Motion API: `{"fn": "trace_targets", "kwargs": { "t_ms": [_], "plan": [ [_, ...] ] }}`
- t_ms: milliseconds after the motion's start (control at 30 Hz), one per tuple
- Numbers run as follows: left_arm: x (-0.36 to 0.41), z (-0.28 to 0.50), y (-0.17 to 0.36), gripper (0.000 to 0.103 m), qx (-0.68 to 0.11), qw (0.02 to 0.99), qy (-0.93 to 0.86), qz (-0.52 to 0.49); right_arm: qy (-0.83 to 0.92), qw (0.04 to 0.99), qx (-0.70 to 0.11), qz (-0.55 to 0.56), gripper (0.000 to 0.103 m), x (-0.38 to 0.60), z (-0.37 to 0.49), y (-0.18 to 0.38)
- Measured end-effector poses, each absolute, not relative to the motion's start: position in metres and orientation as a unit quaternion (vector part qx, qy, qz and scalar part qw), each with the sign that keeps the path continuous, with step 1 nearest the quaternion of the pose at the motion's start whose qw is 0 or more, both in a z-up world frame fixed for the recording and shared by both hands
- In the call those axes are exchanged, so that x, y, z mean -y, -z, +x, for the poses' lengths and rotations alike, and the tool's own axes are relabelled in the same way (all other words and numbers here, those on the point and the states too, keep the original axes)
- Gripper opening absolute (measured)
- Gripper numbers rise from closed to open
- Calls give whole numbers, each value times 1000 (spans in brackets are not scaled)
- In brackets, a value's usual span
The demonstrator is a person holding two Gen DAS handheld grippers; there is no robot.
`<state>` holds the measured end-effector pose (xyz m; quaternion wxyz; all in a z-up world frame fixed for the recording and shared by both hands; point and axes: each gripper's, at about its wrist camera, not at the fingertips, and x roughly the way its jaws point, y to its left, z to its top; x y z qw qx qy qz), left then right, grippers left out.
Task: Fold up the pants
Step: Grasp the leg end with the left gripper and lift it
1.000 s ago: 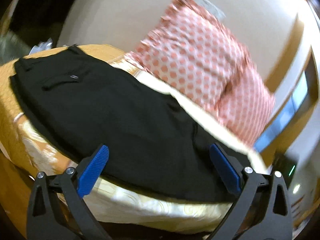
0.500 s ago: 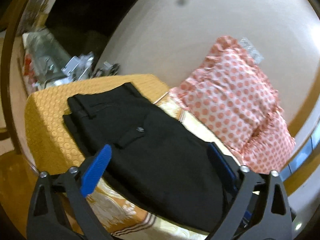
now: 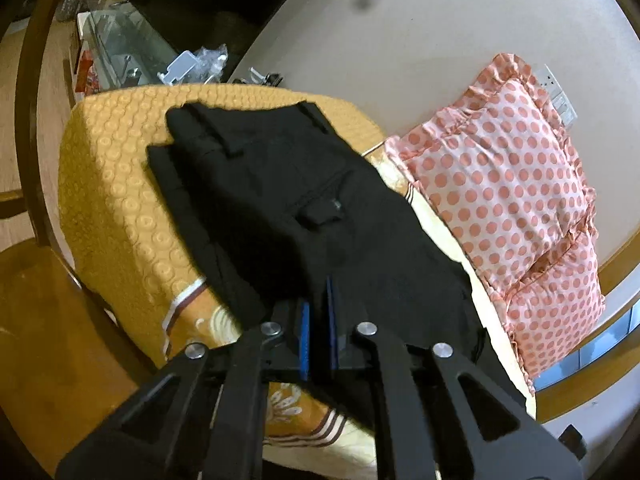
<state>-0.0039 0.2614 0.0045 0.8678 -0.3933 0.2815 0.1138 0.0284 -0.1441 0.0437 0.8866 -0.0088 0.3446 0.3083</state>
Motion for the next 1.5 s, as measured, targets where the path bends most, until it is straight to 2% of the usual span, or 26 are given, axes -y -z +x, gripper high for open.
{"fn": "trace_targets", "kwargs": {
  "t_ms": [167, 233, 300, 333, 367, 533, 600, 800, 867, 1100, 1433, 1500],
  "plan": [
    [-258, -24, 2, 4, -277, 872, -120, -385, -309, 887, -345, -8, 57, 144, 29, -43],
    [-257, -26, 0, 7, -277, 875, -120, -380, -309, 886, -344, -9, 58, 144, 29, -43],
    [-261, -30, -6, 24, -263, 874, -125, -389, -311, 886, -344, -9, 58, 145, 28, -43],
    [-264, -33, -10, 47, -254, 874, -133, -393, -310, 886, -345, -7, 58, 145, 28, -43],
    [-271, -38, -15, 63, -238, 873, -154, -396, -310, 886, -345, -6, 58, 146, 29, -43],
    [-309, -45, -16, 62, -218, 849, -187, -443, -308, 887, -344, -3, 58, 147, 29, -43],
    [-325, -42, -7, 59, -222, 834, -185, -470, -308, 887, -344, -3, 58, 147, 29, -43],
    [-330, -27, -6, 59, -235, 828, -142, -490, -305, 888, -343, 0, 58, 148, 30, -42],
    [-323, -20, -7, 64, -241, 833, -133, -479, -305, 888, -343, 1, 59, 147, 31, -42],
    [-311, -11, 7, 67, -239, 813, -27, -530, -305, 889, -341, -2, 59, 147, 31, -42],
    [-339, 8, 5, 66, -223, 809, -91, -537, -300, 892, -338, 3, 59, 150, 32, -42],
    [-340, 11, 4, 60, -225, 811, -103, -529, -299, 893, -336, 2, 59, 150, 31, -41]
  ]
}}
